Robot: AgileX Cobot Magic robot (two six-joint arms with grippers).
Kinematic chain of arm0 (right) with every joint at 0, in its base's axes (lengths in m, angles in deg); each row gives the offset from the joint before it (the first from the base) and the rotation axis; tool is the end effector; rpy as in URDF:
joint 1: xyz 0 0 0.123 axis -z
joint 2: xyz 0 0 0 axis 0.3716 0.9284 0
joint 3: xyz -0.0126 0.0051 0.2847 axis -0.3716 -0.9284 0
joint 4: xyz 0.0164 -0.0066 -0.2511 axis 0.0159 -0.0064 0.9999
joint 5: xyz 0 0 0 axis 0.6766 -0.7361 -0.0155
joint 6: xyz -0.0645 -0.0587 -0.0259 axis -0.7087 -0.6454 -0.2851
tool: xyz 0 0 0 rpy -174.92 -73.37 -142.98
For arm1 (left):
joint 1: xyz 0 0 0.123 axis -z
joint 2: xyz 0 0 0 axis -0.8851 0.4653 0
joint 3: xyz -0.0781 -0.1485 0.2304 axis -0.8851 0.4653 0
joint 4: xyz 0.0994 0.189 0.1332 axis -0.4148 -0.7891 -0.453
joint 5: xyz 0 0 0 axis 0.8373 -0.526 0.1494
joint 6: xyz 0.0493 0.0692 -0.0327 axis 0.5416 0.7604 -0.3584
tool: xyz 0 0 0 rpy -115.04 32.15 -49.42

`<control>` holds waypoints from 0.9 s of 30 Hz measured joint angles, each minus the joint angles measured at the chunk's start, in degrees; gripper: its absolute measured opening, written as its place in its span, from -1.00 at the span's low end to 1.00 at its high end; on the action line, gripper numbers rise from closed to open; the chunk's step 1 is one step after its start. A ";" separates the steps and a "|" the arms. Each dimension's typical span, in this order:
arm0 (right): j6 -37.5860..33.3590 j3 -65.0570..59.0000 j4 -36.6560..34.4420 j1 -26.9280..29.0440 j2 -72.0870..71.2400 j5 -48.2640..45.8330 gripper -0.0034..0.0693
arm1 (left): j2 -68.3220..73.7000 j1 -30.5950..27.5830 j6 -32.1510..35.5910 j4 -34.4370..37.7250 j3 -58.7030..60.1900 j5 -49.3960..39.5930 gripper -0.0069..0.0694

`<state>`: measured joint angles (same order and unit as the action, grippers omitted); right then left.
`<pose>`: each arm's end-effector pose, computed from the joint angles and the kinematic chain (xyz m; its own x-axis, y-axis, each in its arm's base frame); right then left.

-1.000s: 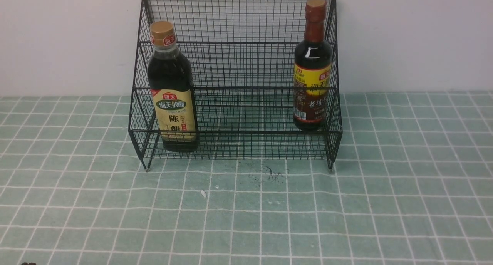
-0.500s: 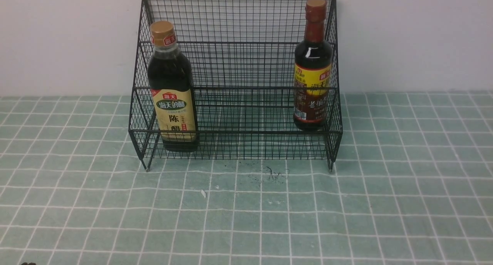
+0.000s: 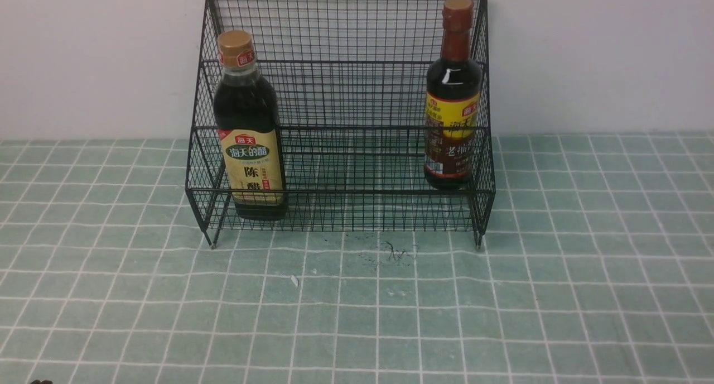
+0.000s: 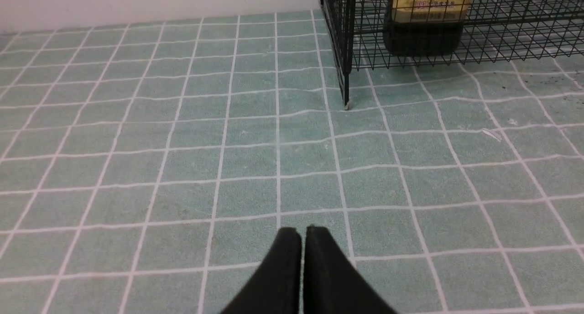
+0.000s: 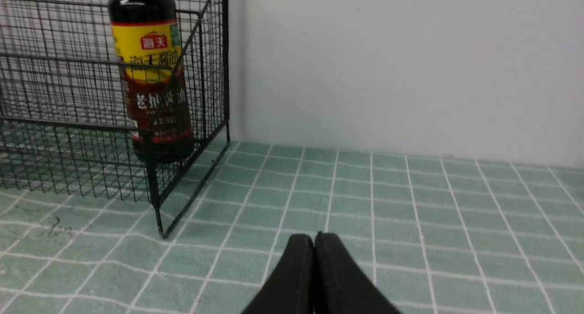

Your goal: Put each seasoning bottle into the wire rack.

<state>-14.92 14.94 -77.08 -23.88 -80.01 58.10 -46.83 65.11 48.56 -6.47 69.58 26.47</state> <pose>0.0549 0.0072 0.1816 -0.1834 -0.0104 -0.9830 -0.0923 0.9957 0.0067 0.0521 -0.0045 0.1706 -0.3063 0.0077 -0.9519 0.0671 0.9977 -0.0135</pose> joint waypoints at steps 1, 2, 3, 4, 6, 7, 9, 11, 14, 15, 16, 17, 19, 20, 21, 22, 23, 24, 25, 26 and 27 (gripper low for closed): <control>4.00 0.00 2.58 0.97 -0.13 -2.36 -0.94 | 0.00 0.00 0.00 0.00 0.00 0.00 -0.83; 7.19 0.00 4.86 1.79 -0.13 -4.98 -0.94 | 0.00 0.00 0.00 0.00 0.00 0.00 -0.83; 8.93 0.07 6.04 2.66 -0.13 -5.71 -0.94 | 0.00 0.00 0.00 0.00 0.00 0.00 -0.83; 10.93 0.19 7.25 3.57 -0.13 -6.24 -0.94 | 0.00 0.00 0.00 0.00 0.00 0.00 -0.83; 12.88 0.19 7.98 4.33 -0.13 -6.44 -0.94 | 0.00 0.00 0.00 0.00 0.00 0.00 -0.83; 13.37 0.19 8.04 4.39 -0.13 -6.44 -0.94 | 0.00 0.00 0.00 0.00 0.00 0.00 -0.83; 13.70 0.24 8.12 4.33 -0.13 -6.51 -0.94 | 0.00 0.00 0.00 0.00 0.00 0.00 -0.83; 13.92 0.24 8.07 3.84 -0.13 -6.54 -0.94 | 0.00 0.00 0.00 0.00 0.00 0.00 -0.83; 13.92 0.24 8.01 3.23 -0.13 -6.58 -0.94 | 0.00 0.00 0.00 0.00 0.00 0.00 -0.83; 13.95 0.24 7.96 3.19 -0.13 -6.58 -0.94 | 0.00 0.00 0.00 0.00 0.00 0.00 -0.83; 13.95 0.24 7.96 3.19 -0.13 -6.58 -0.94 | 0.00 0.00 0.00 0.00 0.00 0.00 -0.83; 13.95 0.24 7.96 3.19 -0.13 -6.58 -0.94 | 0.00 0.00 0.00 0.00 0.00 0.00 -0.83; 13.95 0.24 7.96 3.19 -0.13 -6.58 -0.94 | 0.00 0.00 0.00 0.00 0.00 0.00 -0.83; 13.99 0.24 7.96 3.19 -0.13 -6.58 -0.94 | 0.00 0.00 0.00 0.00 0.00 0.00 -0.83; 13.99 0.24 7.96 3.19 -0.13 -6.58 -0.94 | 0.00 0.00 0.00 0.00 0.00 0.00 -0.83; 13.99 0.24 7.96 3.19 -0.13 -6.58 -0.94 | 0.00 0.00 0.00 0.00 0.00 0.00 -0.83; 14.01 0.24 7.96 3.19 -0.13 -6.58 -0.94 | 0.00 0.00 0.00 0.00 0.00 0.00 -0.83; 14.06 0.24 7.96 3.19 -0.13 -6.58 -0.94 | 0.00 0.00 0.00 0.00 0.00 0.00 -0.83; 14.13 0.24 7.96 3.19 -0.13 -6.58 -0.94 | 0.00 0.00 0.00 0.00 0.00 0.00 -0.83; 14.13 0.24 7.96 3.19 -0.13 -6.58 -0.94 | 0.00 0.00 0.00 0.00 0.00 0.00 -0.83; 14.18 0.24 7.96 3.19 -0.13 -6.58 -0.94 | 0.00 0.00 0.00 0.00 0.00 0.00 -0.83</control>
<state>-0.75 15.18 -69.12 -20.70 -80.15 51.53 -46.83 65.11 48.56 -6.47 69.58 26.47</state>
